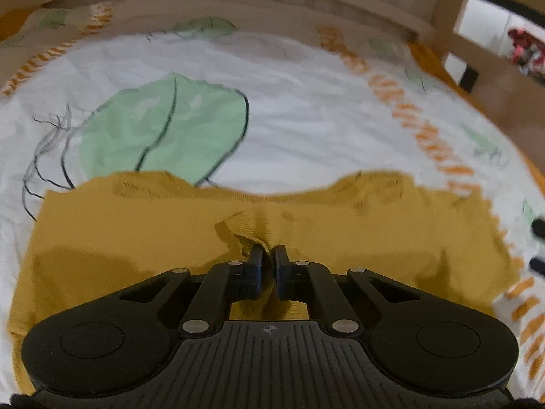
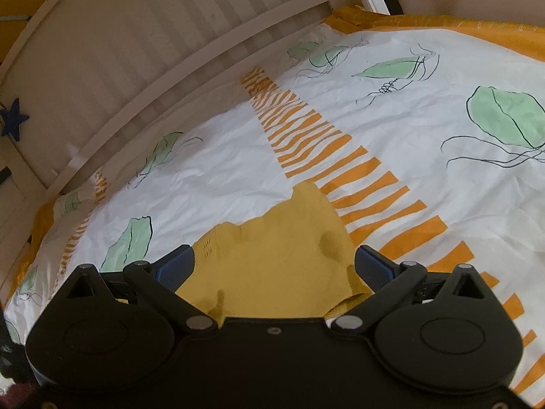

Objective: Fold small clothes
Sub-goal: 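Grasp the sweater hem with the left gripper and lift it, then fold the hem over the sweater body and open the left gripper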

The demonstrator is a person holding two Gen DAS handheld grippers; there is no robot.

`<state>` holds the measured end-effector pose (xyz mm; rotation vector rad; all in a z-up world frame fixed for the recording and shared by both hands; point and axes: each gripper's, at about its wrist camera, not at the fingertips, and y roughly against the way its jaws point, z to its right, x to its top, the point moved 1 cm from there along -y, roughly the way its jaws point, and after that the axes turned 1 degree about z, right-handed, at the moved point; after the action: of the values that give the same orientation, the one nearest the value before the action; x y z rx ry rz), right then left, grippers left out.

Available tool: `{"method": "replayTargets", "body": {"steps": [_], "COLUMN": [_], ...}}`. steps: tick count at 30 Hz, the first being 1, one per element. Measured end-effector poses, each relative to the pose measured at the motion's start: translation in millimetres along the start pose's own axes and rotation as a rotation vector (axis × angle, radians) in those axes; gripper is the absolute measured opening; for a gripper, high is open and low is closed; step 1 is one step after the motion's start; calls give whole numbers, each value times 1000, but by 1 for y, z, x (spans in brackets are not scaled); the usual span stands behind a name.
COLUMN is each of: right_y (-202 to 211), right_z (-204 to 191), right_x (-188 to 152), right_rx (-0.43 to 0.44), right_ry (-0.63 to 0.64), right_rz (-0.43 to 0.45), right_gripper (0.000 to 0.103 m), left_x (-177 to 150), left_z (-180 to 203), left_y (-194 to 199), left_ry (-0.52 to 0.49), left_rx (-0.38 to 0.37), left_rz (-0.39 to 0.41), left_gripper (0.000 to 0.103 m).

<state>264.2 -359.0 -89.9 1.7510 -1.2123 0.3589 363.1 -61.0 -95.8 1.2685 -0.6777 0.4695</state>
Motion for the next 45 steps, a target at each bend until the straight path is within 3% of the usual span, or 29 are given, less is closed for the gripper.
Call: {"method": "replayTargets", "body": {"steps": [10,13,21,28,33,37,40,45], "right_y": [-4,-6,-9,-12,-15,-17,-18,-19], "right_z": [3,2,-2,-4,-6,-6,-7,-9], "right_x": [-1,-3,-7,-10,-13,-15,-16,-18], "right_rx": [-8,-13,-9,-17,-22,-24,-25,-28], "right_ry": [-2,6,28,41,54,60,66,73], "right_rz": [-40,-52,-77,-97,-116,-127,-132,-137], "right_gripper": [101,101,101,101,101,101,101,101], "left_x": [42,49,37,14,-4,-17,-22,-23], "left_z": [2,-9,-61,-100,-115,-124,-133,-138], "left_y": [76,87,78,56,35,26,25,29], "left_ry": [-38,-38,46,121,119,95,97,44], "left_rx": [-17,9,130,196,222,300,329,413], "left_rz": [213,229,184,86,4,-26,-23,-11], "left_gripper": [7,7,7,7,8,9,25,27]}}
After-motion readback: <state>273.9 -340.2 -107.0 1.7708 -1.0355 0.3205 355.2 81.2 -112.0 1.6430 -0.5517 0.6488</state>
